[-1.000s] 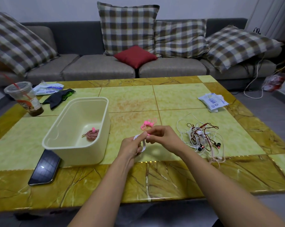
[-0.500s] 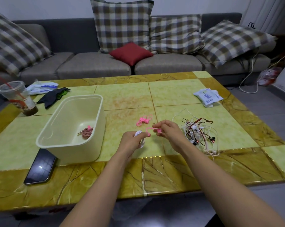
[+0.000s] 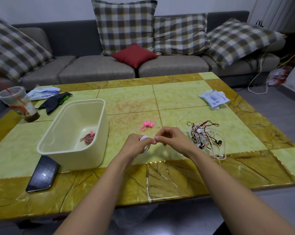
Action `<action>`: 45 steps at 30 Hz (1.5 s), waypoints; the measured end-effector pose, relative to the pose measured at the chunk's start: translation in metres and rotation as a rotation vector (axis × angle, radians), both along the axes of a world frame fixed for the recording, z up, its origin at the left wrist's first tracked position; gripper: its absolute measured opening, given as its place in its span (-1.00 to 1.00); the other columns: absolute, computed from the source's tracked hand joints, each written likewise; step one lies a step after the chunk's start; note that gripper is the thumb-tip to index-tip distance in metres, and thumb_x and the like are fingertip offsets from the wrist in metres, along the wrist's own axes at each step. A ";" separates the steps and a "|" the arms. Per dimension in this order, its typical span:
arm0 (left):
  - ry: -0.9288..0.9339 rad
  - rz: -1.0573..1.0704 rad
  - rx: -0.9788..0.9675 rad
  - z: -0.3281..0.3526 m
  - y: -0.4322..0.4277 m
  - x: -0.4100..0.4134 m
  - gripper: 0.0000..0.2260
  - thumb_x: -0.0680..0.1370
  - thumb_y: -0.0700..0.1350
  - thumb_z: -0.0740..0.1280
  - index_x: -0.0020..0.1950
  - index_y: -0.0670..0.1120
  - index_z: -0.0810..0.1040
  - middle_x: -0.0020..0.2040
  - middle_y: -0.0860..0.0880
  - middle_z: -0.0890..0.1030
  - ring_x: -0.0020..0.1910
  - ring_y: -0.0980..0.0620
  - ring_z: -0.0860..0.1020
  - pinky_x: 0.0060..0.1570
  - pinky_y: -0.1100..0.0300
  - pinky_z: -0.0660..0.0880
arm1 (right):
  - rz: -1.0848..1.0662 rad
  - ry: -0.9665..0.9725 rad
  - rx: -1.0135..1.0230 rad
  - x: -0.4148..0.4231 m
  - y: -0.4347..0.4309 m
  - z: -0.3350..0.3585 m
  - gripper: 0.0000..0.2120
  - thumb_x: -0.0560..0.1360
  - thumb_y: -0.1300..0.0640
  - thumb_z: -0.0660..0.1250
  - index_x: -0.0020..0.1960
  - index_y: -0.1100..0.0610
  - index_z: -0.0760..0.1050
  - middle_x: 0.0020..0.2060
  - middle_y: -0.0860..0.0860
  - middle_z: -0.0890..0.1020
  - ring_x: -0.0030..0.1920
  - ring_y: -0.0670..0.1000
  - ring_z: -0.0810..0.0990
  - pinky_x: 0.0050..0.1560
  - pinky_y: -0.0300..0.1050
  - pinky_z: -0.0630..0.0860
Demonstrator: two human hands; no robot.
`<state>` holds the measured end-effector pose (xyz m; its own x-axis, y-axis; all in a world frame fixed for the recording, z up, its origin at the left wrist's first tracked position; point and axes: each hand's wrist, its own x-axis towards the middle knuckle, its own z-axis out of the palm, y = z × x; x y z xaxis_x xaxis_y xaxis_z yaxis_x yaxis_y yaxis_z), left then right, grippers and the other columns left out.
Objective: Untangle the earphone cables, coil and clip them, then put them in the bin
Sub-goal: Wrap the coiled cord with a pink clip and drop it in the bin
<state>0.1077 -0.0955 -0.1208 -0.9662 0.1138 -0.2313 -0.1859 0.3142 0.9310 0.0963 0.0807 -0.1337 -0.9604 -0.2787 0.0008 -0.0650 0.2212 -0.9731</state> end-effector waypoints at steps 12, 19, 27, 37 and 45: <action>-0.047 -0.185 0.153 0.011 0.008 0.006 -0.66 0.68 -0.10 0.09 -0.30 -0.07 0.31 -0.41 0.04 0.16 -0.43 0.07 0.11 -0.46 0.31 0.18 | -0.357 0.008 -0.045 -0.005 -0.001 -0.004 -0.93 0.47 0.20 0.47 -0.13 0.21 0.62 -0.38 0.03 0.64 -0.50 -0.18 0.43 -0.44 -0.31 0.34; -0.043 -0.197 0.169 0.012 0.011 0.004 -0.65 0.69 -0.10 0.08 -0.30 -0.09 0.30 -0.49 0.11 0.21 -0.47 0.10 0.12 -0.48 0.33 0.19 | -0.002 -0.257 -0.050 -0.002 0.001 -0.001 -0.81 0.56 0.19 0.34 -0.07 0.28 0.68 -0.48 0.00 0.46 -0.45 -0.07 0.33 -0.43 -0.20 0.25; -0.053 -0.113 0.113 0.009 0.010 0.005 -0.65 0.63 -0.17 0.12 -0.37 -0.07 0.26 -0.49 0.07 0.19 -0.47 0.07 0.12 -0.51 0.31 0.20 | 0.118 -0.231 -0.019 -0.001 0.006 0.000 -0.85 0.49 0.14 0.44 -0.17 0.23 0.64 -0.41 0.06 0.46 -0.43 -0.06 0.33 -0.36 -0.17 0.27; -0.084 -0.085 0.146 0.004 0.006 0.004 -0.67 0.61 -0.13 0.16 -0.36 -0.10 0.33 -0.49 0.04 0.25 -0.48 0.05 0.21 -0.41 0.24 0.27 | 0.225 -0.354 -0.148 -0.003 0.002 -0.011 -0.84 0.59 0.16 0.23 -0.07 0.23 0.50 -0.32 -0.03 0.43 -0.33 -0.05 0.34 -0.27 -0.15 0.28; 0.015 -0.171 0.156 -0.007 -0.001 0.006 -0.84 0.67 -0.05 0.18 -0.02 -0.12 0.41 -0.42 0.04 0.39 -0.42 0.06 0.41 -0.33 0.29 0.34 | 0.204 -0.453 -0.270 -0.005 0.004 -0.016 -0.84 0.47 0.06 0.29 -0.16 0.15 0.54 -0.26 0.02 0.48 -0.36 -0.04 0.38 -0.32 -0.14 0.29</action>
<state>0.1137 -0.0968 -0.1282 -0.9329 0.3098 -0.1835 -0.1275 0.1923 0.9730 0.0914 0.0850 -0.1497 -0.8081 -0.5057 -0.3020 0.3570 -0.0127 -0.9340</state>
